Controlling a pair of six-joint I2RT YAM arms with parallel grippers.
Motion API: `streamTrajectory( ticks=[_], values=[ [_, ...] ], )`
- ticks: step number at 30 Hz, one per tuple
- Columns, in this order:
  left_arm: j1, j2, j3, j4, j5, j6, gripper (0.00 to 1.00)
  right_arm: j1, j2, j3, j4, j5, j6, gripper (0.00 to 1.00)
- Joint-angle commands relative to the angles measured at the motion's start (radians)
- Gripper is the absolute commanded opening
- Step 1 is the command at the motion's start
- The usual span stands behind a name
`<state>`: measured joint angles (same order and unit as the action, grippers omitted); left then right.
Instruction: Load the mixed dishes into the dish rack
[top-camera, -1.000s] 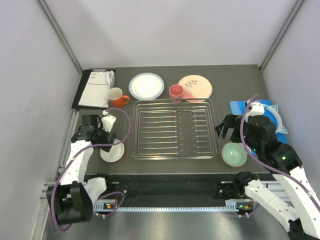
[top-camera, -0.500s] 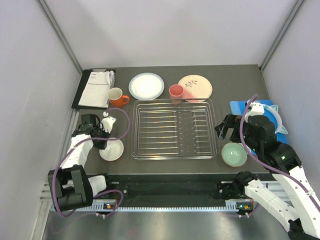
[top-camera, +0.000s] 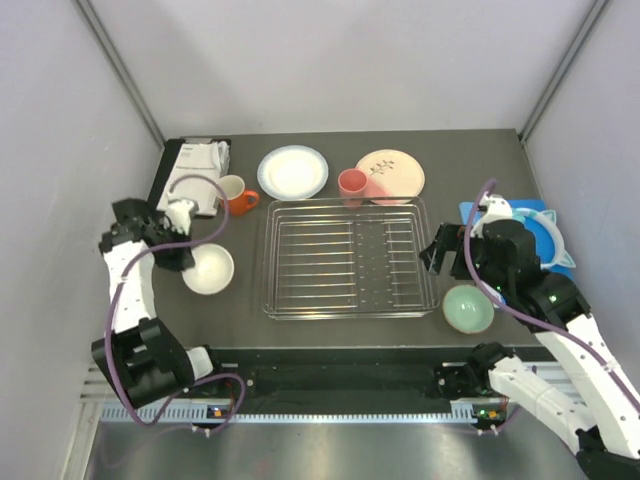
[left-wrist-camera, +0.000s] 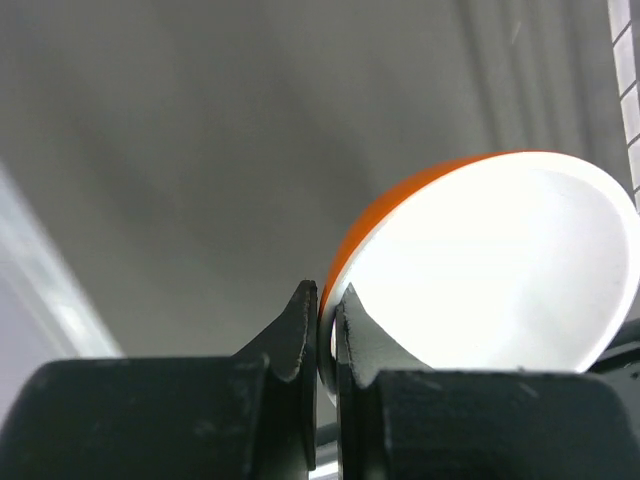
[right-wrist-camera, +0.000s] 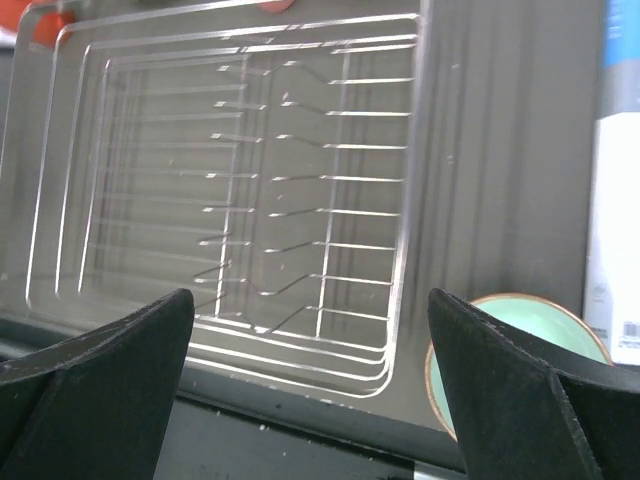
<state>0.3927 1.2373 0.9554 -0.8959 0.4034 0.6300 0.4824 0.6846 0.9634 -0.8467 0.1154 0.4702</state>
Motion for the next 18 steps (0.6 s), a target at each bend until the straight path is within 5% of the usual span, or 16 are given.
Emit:
streamTrajectory(
  ticks=[1, 7, 12, 18],
  values=[
    [0.041, -0.016, 0.227, -0.197, 0.182, 0.031, 0.0, 0.057, 0.065, 0.069, 0.119, -0.052, -0.033, 1.0],
    [-0.018, -0.029, 0.41, -0.189, 0.402, -0.19, 0.0, 0.3, 0.239, 0.162, 0.219, 0.059, -0.042, 1.0],
    [-0.317, -0.05, 0.431, -0.048, 0.183, -0.41, 0.0, 0.475, 0.456, 0.355, 0.244, 0.144, -0.053, 1.0],
    [-0.465, -0.056, 0.379, 0.061, 0.034, -0.484, 0.0, 0.525, 0.561, 0.457, 0.334, 0.095, -0.022, 1.0]
  ],
)
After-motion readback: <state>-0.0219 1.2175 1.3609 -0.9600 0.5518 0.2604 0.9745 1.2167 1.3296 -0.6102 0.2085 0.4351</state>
